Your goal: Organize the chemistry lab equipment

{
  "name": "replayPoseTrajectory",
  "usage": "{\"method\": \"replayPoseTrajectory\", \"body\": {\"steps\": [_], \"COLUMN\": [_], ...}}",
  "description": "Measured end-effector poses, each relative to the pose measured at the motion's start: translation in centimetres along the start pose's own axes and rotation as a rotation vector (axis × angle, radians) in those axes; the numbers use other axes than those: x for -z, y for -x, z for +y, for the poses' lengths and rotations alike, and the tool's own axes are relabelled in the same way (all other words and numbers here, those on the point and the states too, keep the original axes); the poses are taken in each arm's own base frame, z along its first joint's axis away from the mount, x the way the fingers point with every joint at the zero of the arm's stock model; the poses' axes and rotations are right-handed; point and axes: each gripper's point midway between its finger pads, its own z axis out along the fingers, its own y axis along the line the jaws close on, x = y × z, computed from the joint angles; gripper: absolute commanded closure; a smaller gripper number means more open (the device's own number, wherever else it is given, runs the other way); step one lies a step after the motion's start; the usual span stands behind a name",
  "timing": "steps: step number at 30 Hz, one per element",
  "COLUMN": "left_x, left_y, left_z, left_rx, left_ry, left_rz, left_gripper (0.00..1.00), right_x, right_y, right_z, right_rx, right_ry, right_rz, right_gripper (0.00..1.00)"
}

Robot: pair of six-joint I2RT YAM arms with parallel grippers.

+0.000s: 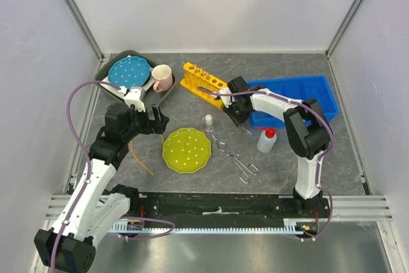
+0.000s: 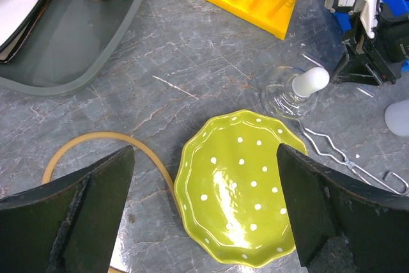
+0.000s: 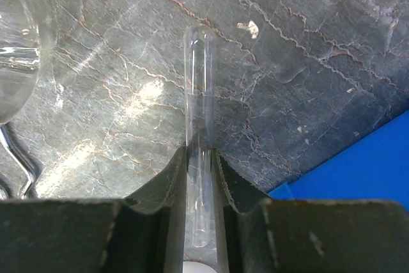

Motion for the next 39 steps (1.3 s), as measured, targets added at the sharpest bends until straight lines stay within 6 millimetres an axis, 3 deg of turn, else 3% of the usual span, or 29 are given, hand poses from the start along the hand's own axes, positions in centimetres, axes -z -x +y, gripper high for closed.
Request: {"method": "replayPoseTrajectory", "body": {"steps": [7, 14, 19, 23, 29, 34, 39], "left_x": [0.0, -0.9, -2.6, -4.0, -4.1, -5.3, -6.8], "left_y": [0.0, 0.6, 0.4, 0.1, 0.1, 1.0, 0.4], "left_z": [-1.4, -5.5, -8.8, -11.2, -16.3, -18.6, -19.3], "left_rx": [0.021, 0.211, 0.475, 0.64, 0.672, 0.664, 0.666], "left_ry": [-0.075, -0.288, -0.479, -0.567, -0.662, -0.649, -0.587], "left_rz": [0.004, -0.004, 0.05, 0.129, 0.192, 0.194, 0.223], "left_gripper": [0.02, 0.03, 0.1, 0.12, 0.19, 0.27, 0.34], "right_x": [1.2, 7.5, 11.0, 12.1, 13.0, 14.1, 14.8], "right_y": [0.7, 4.1, 5.5, 5.0, 4.5, 4.8, 5.0], "right_z": [0.3, 0.6, 2.4, 4.7, 7.1, 8.3, 9.1], "right_rx": [-0.034, -0.068, -0.054, -0.042, -0.026, -0.01, 0.002], "right_ry": [0.049, 0.12, 0.205, 0.308, 0.431, 0.496, 0.543], "right_rz": [-0.047, -0.256, -0.38, -0.417, -0.448, -0.484, -0.507], "right_gripper": [0.8, 0.81, 0.8, 0.8, 0.8, 0.8, 0.81]}}
